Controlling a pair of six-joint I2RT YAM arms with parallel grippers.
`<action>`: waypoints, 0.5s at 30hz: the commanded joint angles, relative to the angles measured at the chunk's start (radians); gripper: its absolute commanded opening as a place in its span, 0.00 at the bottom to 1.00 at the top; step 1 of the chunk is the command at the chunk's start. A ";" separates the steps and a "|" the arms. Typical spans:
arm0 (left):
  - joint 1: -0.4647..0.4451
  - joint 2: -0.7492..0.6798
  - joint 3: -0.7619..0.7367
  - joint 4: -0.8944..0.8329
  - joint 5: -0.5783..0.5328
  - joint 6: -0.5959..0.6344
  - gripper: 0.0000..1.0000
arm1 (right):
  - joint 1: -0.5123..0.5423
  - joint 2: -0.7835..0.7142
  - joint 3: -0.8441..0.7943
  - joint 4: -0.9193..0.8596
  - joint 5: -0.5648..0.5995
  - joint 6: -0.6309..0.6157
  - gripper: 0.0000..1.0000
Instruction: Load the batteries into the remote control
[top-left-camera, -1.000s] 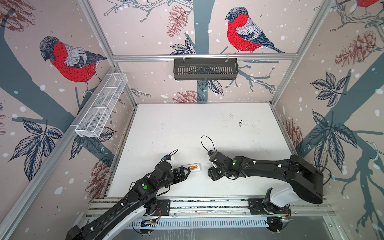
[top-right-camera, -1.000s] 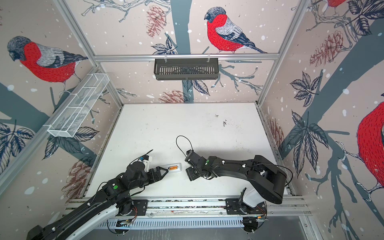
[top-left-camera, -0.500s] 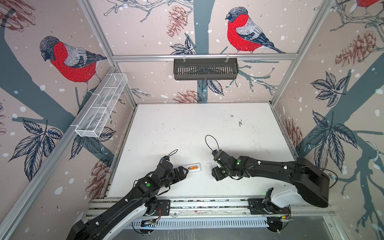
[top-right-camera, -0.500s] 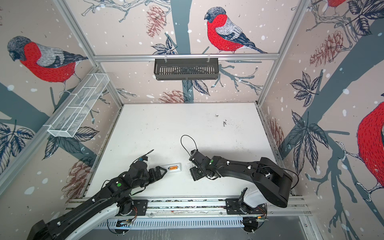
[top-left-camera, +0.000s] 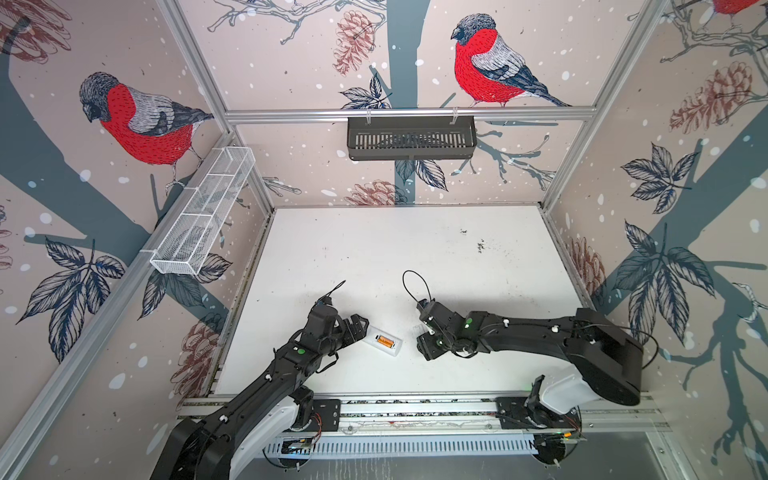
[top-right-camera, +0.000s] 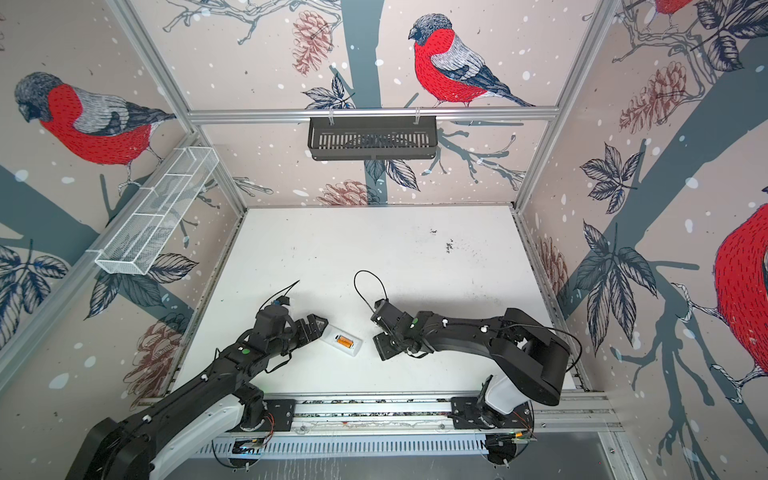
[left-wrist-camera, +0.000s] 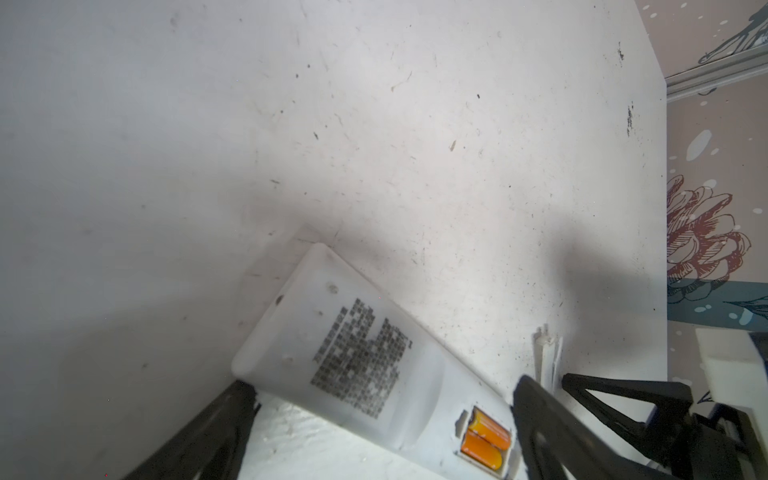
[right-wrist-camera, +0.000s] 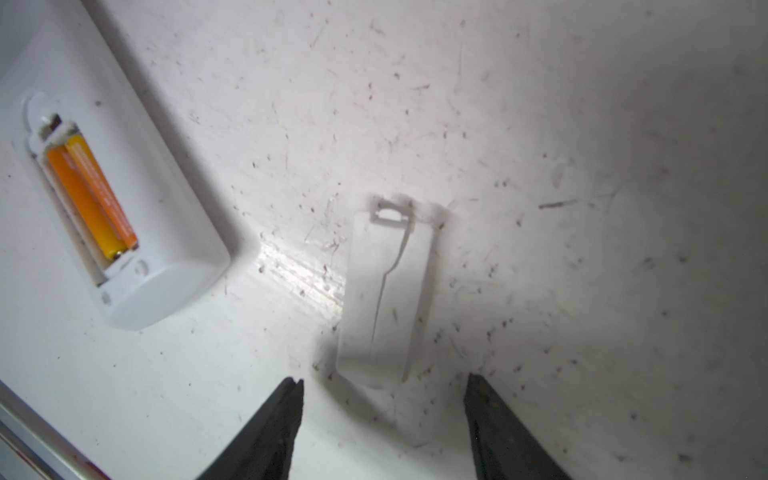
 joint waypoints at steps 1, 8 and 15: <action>0.011 0.037 0.020 0.136 0.065 0.057 0.96 | 0.003 0.026 0.013 -0.018 -0.001 0.018 0.64; 0.019 0.139 0.034 0.284 0.139 0.065 0.96 | 0.018 0.059 0.051 -0.060 0.006 0.014 0.50; 0.021 0.083 0.122 0.080 0.011 0.093 0.96 | 0.036 0.104 0.085 -0.102 0.027 0.003 0.39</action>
